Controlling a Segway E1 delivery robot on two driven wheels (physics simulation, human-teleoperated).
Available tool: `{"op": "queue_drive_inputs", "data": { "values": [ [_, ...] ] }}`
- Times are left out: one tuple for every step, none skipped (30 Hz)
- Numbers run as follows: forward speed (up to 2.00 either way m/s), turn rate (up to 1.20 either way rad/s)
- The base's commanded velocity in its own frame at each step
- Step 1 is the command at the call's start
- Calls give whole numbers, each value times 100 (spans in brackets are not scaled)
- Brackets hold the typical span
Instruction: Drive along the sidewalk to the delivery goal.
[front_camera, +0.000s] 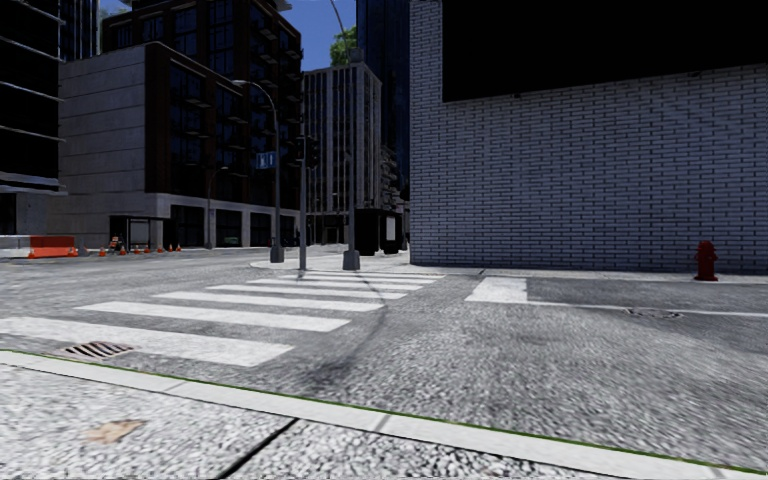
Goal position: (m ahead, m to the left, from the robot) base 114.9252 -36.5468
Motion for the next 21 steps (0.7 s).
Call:
{"op": "queue_drive_inputs", "data": {
  "values": [
    [0, 62],
    [0, 63],
    [0, 63],
    [0, 63],
    [0, 63],
    [0, 63],
    [0, 63],
    [0, 63],
    [0, 63],
    [0, 63],
    [0, 63],
    [0, 63],
    [0, 63],
    [0, 63],
    [0, 63],
    [0, 63],
    [0, 63],
    [0, 63],
    [0, 63],
    [0, 63],
    [0, 63]
  ]
}}
